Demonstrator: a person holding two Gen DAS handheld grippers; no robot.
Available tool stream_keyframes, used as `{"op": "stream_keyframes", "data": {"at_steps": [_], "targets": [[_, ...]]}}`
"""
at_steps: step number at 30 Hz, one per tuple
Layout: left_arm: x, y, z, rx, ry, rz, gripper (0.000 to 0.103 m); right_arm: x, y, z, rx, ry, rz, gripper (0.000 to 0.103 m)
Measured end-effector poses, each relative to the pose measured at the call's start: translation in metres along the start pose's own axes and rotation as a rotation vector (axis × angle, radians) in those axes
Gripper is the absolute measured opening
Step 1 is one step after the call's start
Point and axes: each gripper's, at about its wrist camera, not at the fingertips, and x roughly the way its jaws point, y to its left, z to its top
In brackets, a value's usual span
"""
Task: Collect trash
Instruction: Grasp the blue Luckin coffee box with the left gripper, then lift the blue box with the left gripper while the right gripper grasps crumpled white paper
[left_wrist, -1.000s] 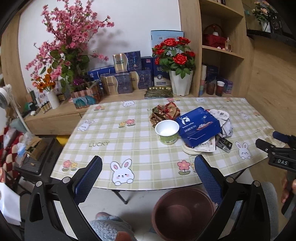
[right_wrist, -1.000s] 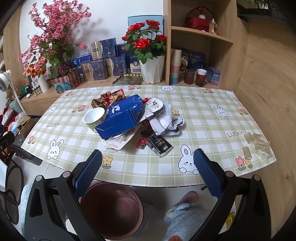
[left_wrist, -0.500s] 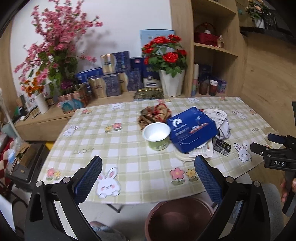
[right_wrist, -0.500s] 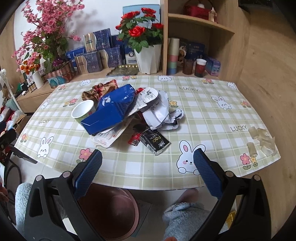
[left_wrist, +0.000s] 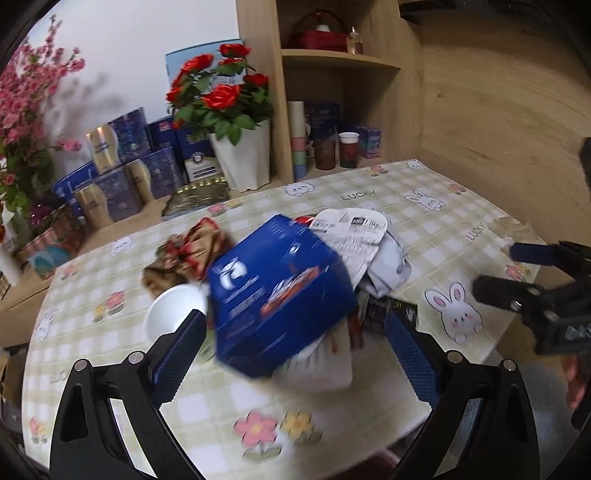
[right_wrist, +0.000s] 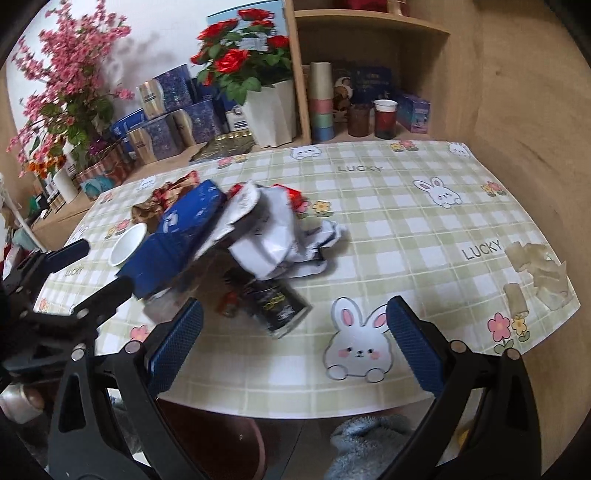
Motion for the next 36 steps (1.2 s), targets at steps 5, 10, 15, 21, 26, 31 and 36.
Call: {"op": "stream_keyframes", "data": {"at_steps": [5,10,15,21,26,31,36], "targets": [[0.039,-0.017,-0.002,0.116,0.035,0.057,0.095,0.004,-0.018,0.000,0.037,-0.004,-0.008,0.097],[0.059,-0.010,-0.003,0.125,0.095,0.026,0.061,0.008,-0.029,-0.002,0.055,0.003,-0.011,0.097],[0.021,0.007,0.007,0.041,0.010,-0.018,0.053,0.007,-0.030,-0.003,0.051,-0.002,-0.004,0.097],[-0.022,0.055,0.010,-0.192,-0.042,-0.059,0.046,0.004,-0.016,-0.002,0.031,-0.006,0.023,0.097],[-0.053,0.108,-0.017,-0.473,-0.028,-0.110,0.044,-0.001,-0.003,-0.002,0.001,-0.011,0.032,0.097],[-0.076,0.131,-0.044,-0.571,0.070,-0.092,0.042,-0.005,0.004,-0.001,-0.009,-0.013,0.037,0.097],[-0.078,0.146,-0.078,-0.664,0.175,-0.144,0.042,-0.005,0.014,-0.002,-0.027,-0.007,0.042,0.097]]}}
